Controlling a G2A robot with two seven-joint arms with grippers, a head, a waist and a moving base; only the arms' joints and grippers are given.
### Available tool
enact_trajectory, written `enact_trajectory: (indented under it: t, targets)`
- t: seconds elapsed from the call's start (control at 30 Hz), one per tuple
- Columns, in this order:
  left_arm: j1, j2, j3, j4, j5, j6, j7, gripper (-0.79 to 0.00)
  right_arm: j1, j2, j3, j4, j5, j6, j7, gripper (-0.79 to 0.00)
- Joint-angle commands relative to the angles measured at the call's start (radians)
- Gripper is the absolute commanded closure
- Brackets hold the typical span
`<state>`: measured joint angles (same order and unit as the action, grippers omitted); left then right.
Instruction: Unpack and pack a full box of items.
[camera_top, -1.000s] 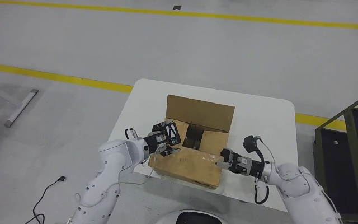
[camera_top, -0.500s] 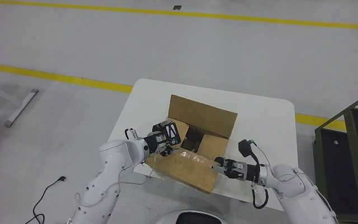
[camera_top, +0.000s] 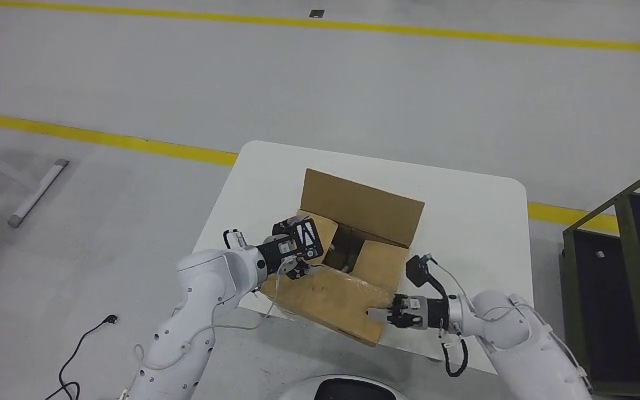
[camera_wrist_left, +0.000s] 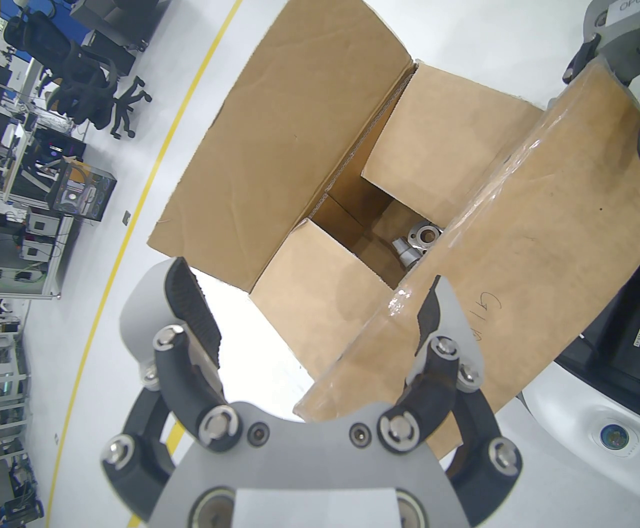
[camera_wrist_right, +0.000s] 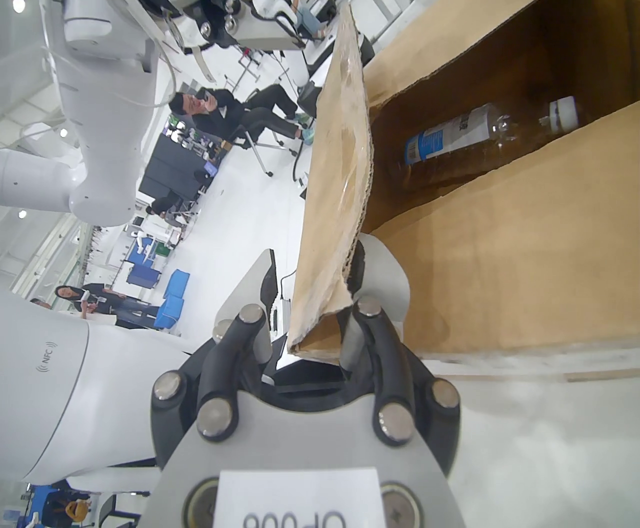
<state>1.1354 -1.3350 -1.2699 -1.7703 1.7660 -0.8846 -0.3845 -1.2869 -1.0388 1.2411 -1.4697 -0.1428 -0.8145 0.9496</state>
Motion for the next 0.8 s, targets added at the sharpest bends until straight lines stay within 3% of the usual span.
enact_trajectory:
  t: [0.0, 0.2, 0.37, 0.6, 0.77]
  targets:
    - [0.000, 0.000, 0.000, 0.000, 0.000, 0.000, 0.000, -0.785, 0.012, -0.003, -0.018, -0.002, -0.044, 0.009, -0.025, 0.000]
    - [0.001, 0.000, -0.001, -0.003, 0.000, 0.008, 0.003, -0.785, 0.034, -0.003, -0.006, -0.031, -0.197, 0.000, -0.143, 0.000]
    - [0.018, 0.009, -0.044, -0.069, -0.014, 0.053, 0.027, -0.785, 0.020, 0.010, 0.070, -0.100, -0.363, -0.032, -0.246, 0.000]
    - [0.035, 0.021, -0.117, -0.129, -0.112, 0.058, 0.030, -0.785, -0.049, 0.027, 0.152, -0.241, -0.638, -0.051, -0.352, 0.000]
    - [0.035, 0.027, -0.121, -0.101, -0.140, 0.058, -0.020, -0.785, -0.115, 0.033, 0.161, -0.308, -0.748, -0.047, -0.400, 0.000]
